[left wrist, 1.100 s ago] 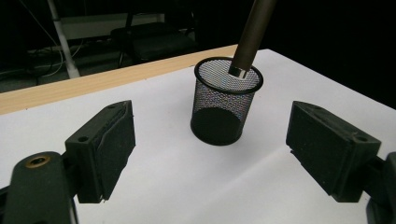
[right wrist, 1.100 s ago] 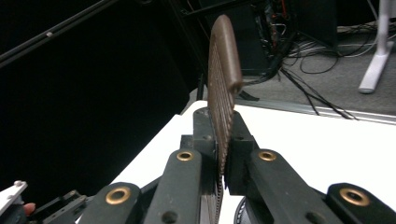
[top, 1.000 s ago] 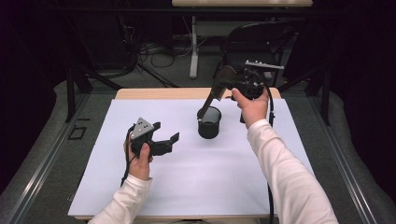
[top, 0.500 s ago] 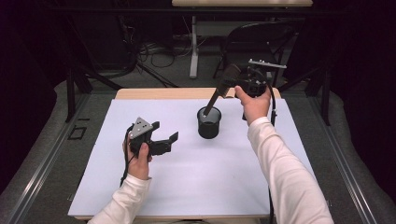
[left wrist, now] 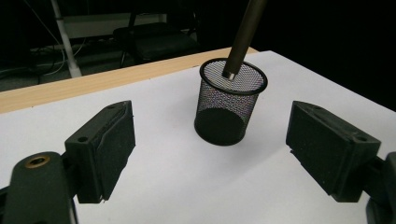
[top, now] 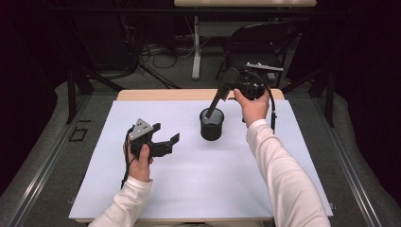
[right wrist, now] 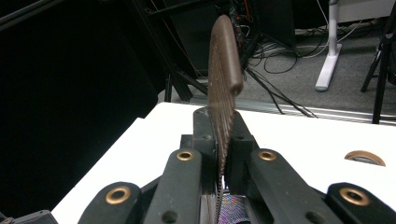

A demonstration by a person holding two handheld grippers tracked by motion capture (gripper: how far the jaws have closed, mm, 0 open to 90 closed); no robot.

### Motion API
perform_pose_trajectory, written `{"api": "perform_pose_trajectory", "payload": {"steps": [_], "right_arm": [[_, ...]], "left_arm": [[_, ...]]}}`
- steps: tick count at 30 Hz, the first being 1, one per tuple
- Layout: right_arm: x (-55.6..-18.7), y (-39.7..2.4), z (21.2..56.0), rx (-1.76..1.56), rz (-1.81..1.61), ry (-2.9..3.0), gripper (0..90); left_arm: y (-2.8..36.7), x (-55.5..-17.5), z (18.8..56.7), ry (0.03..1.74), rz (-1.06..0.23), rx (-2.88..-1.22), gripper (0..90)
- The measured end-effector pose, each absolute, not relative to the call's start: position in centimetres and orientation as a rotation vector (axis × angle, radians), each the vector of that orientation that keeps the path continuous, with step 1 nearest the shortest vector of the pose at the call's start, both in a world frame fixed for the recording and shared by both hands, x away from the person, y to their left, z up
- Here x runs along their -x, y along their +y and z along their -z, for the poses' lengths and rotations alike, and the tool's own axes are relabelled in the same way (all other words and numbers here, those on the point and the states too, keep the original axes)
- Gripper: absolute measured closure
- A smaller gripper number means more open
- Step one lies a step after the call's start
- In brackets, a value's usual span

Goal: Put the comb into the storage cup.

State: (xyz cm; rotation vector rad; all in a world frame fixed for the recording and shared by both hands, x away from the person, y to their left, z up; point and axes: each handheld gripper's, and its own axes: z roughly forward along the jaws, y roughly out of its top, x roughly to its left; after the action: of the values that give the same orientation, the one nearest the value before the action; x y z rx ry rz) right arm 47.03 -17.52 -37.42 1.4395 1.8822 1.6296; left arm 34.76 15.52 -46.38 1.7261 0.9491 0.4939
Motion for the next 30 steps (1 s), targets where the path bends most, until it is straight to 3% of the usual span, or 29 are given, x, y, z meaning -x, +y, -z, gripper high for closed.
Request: {"api": "perform_pose_trajectory", "payload": {"steps": [30], "right_arm": [[-48.3, -16.5, 40.3, -1.503, -1.585, 1.869, 86.3]], "left_arm": [[15.8, -34.7, 46.3, 0.951, -0.511, -1.726, 15.7]]}}
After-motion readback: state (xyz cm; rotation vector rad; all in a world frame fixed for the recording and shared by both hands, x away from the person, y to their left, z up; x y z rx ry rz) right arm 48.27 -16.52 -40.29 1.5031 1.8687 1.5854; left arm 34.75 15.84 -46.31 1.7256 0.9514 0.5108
